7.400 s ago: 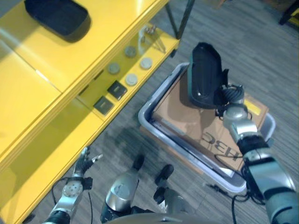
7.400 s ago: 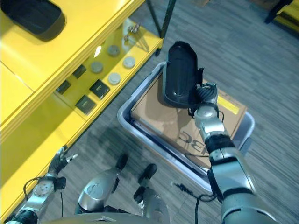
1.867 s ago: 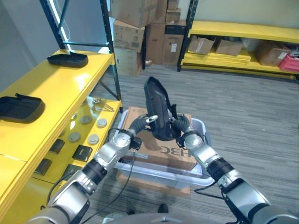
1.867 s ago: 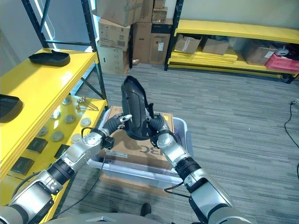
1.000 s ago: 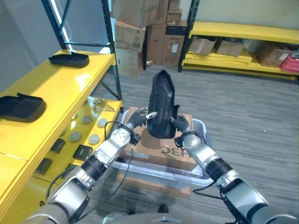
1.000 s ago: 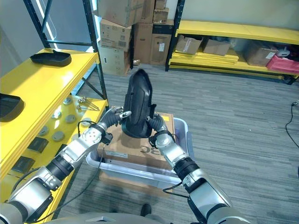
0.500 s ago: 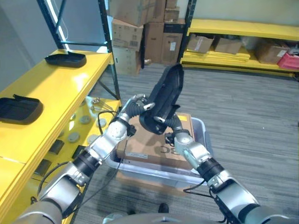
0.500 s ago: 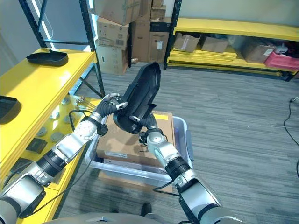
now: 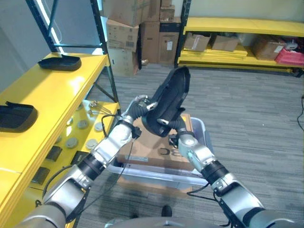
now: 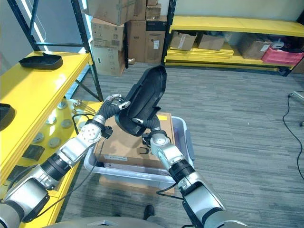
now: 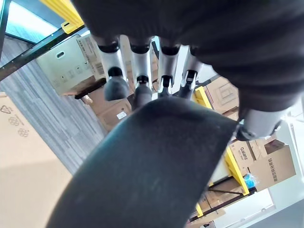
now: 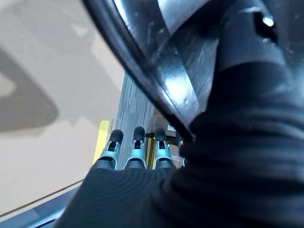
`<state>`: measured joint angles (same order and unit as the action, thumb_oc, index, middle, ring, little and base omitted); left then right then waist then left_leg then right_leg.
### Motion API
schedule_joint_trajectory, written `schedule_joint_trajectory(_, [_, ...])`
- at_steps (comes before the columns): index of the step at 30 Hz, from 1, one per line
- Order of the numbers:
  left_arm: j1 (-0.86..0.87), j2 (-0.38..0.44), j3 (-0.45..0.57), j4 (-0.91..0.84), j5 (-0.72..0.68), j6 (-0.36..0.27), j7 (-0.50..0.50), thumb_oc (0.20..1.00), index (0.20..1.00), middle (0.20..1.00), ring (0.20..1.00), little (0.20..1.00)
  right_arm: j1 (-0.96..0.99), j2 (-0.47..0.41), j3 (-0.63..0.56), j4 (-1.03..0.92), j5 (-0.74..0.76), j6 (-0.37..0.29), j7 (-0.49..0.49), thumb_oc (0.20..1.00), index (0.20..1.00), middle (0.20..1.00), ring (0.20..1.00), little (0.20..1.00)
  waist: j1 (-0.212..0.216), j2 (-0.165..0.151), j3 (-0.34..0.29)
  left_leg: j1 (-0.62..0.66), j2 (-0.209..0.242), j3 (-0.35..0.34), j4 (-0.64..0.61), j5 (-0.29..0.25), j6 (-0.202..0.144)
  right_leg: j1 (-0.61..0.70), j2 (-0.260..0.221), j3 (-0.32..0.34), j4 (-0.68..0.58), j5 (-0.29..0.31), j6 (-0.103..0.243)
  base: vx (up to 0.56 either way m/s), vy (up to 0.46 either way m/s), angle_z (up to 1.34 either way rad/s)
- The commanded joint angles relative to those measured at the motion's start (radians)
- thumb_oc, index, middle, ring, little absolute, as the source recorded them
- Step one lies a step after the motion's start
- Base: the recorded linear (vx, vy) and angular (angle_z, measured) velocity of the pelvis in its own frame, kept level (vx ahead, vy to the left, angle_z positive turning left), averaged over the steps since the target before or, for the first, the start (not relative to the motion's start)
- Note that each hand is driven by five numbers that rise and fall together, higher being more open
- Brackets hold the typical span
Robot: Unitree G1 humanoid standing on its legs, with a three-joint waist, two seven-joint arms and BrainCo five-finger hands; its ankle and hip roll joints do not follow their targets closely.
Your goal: Move parts from the plastic box to the shelf.
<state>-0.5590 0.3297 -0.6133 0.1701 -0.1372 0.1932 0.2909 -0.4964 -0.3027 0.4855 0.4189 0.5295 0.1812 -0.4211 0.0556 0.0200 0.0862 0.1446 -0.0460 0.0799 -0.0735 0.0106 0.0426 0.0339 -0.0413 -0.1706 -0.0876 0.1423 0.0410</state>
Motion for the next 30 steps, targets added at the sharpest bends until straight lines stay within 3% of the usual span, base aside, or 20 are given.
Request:
schedule_joint_trajectory(1, [-0.150,-0.094,-0.087,0.060,-0.051,-0.109,0.004,0.200,0.200,0.200,0.200,0.200,-0.106,0.070,-0.066,-0.015,0.099,-0.117,0.024,0.492,0.492,0.492,0.492,0.492,0.029,-0.011,-0.045,-0.034,0.050,-0.017,-0.014,-0.038,-0.056,0.067,-0.094,-0.007,0.023,-0.126,0.128,0.00,0.000,0.00])
schedule_joint_trajectory(2, [-0.149,-0.094,-0.087,0.060,-0.059,-0.109,0.007,0.200,0.200,0.200,0.200,0.200,-0.105,0.073,-0.068,-0.014,0.111,-0.123,0.032,0.200,0.200,0.200,0.200,0.200,0.029,-0.011,-0.045,-0.034,0.050,-0.017,-0.014,-0.038,-0.056,0.067,-0.094,-0.007,0.023,-0.126,0.127,0.00,0.000,0.00])
schedule_joint_trajectory(7, [-0.134,-0.100,-0.069,0.057,-0.116,-0.118,-0.001,0.200,0.200,0.200,0.200,0.200,-0.090,0.108,-0.093,-0.021,0.203,-0.149,0.063,0.200,0.200,0.200,0.200,0.200,0.037,-0.011,-0.045,-0.036,0.049,-0.021,-0.014,-0.038,-0.056,0.069,-0.096,-0.014,0.020,-0.124,0.128,0.00,0.000,0.00])
schedule_joint_trajectory(22, [-0.126,-0.122,-0.078,0.077,-0.156,-0.126,-0.001,0.200,0.200,0.200,0.200,0.200,-0.103,0.115,-0.105,0.006,0.114,-0.187,0.042,0.200,0.200,0.200,0.200,0.200,0.040,-0.012,-0.046,-0.038,0.046,-0.022,-0.014,-0.036,-0.054,0.066,-0.097,-0.015,0.018,-0.118,0.131,0.00,0.000,0.00])
schedule_joint_trajectory(23, [-0.125,-0.126,-0.079,0.076,-0.174,-0.123,0.011,0.517,0.517,0.517,0.517,0.517,-0.106,0.112,-0.104,0.003,0.091,-0.192,0.025,0.200,0.200,0.200,0.200,0.200,0.039,-0.012,-0.045,-0.038,0.046,-0.021,-0.014,-0.037,-0.054,0.065,-0.097,-0.014,0.017,-0.118,0.132,0.00,0.000,0.00])
schedule_joint_trajectory(24, [-0.124,-0.127,-0.079,0.075,-0.185,-0.122,0.018,1.000,1.000,1.000,1.000,1.000,-0.107,0.110,-0.104,0.001,0.075,-0.194,0.015,0.200,0.200,0.200,0.200,0.200,0.039,-0.012,-0.045,-0.039,0.046,-0.021,-0.014,-0.037,-0.054,0.064,-0.097,-0.013,0.018,-0.118,0.132,0.00,0.000,0.00])
schedule_joint_trajectory(30, [-0.092,-0.135,-0.034,0.093,-0.362,-0.145,0.023,1.000,1.000,1.000,1.000,1.000,-0.139,0.040,-0.112,-0.025,-0.045,-0.176,-0.081,0.200,0.200,0.200,0.200,0.200,0.039,-0.009,-0.041,-0.037,0.047,-0.019,-0.014,-0.036,-0.054,0.062,-0.097,-0.011,0.021,-0.117,0.133,0.00,0.000,0.00])
